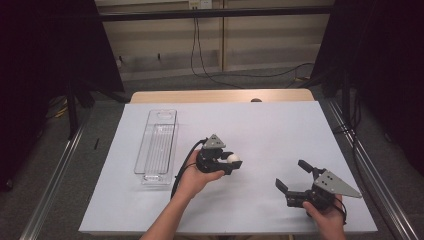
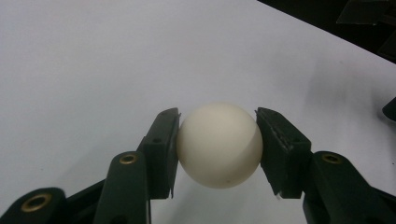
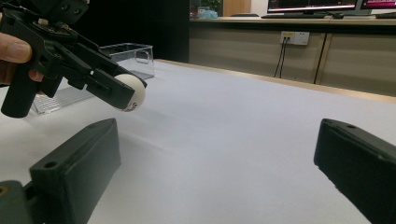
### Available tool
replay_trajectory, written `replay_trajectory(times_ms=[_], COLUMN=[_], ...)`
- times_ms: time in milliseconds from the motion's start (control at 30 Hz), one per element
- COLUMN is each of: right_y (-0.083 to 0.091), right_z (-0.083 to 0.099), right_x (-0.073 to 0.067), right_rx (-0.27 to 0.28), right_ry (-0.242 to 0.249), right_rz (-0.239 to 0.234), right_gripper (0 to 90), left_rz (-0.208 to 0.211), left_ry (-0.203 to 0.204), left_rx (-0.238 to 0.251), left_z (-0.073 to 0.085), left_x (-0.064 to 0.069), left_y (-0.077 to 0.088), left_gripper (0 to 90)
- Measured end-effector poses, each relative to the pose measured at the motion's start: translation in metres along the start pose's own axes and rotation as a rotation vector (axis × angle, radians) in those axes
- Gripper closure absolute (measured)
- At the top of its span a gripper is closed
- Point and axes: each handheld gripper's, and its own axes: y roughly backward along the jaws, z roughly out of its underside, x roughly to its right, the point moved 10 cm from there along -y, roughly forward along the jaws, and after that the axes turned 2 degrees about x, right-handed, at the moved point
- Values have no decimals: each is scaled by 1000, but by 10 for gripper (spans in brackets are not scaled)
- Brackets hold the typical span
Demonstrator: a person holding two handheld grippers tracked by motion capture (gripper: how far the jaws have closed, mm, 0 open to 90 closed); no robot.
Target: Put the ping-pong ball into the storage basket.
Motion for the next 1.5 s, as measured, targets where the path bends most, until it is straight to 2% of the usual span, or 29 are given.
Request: replay_trajectory(times_ms=[100, 133, 167, 267, 333, 367, 433, 800, 867, 1500], right_y=[0, 0, 0, -1, -1, -1, -1, -1, -2, -2], right_z=[0, 0, 1, 1, 1, 1, 1, 2, 2, 1], right_x=[0, 0, 0, 0, 0, 0, 0, 0, 0, 0], right_rx=[-2, -3, -5, -6, -4, -7, -4, -15, -16, -16], right_ry=[-1, 0, 1, -1, 2, 3, -1, 3, 4, 1], right_rz=[1, 1, 0, 2, 5, 2, 5, 1, 1, 5], right_gripper=[2, 2, 2, 2, 2, 2, 2, 2, 2, 2], left_rz=[-6, -12, -15, -15, -25, -14, -32, -54, -59, -73], left_ry=[3, 19, 15, 33, 21, 27, 30, 39, 29, 70], left_rx=[-2, 4, -7, 14, 14, 26, 17, 40, 33, 71], left_z=[1, 0, 1, -1, -1, -2, -1, -2, -1, -1], left_x=[-2, -2, -4, -5, -9, -9, -12, -22, -24, -36], left_y=[2, 2, 3, 5, 9, 10, 13, 31, 34, 49], left_gripper=[511, 511, 511, 511, 511, 511, 511, 511, 511, 511])
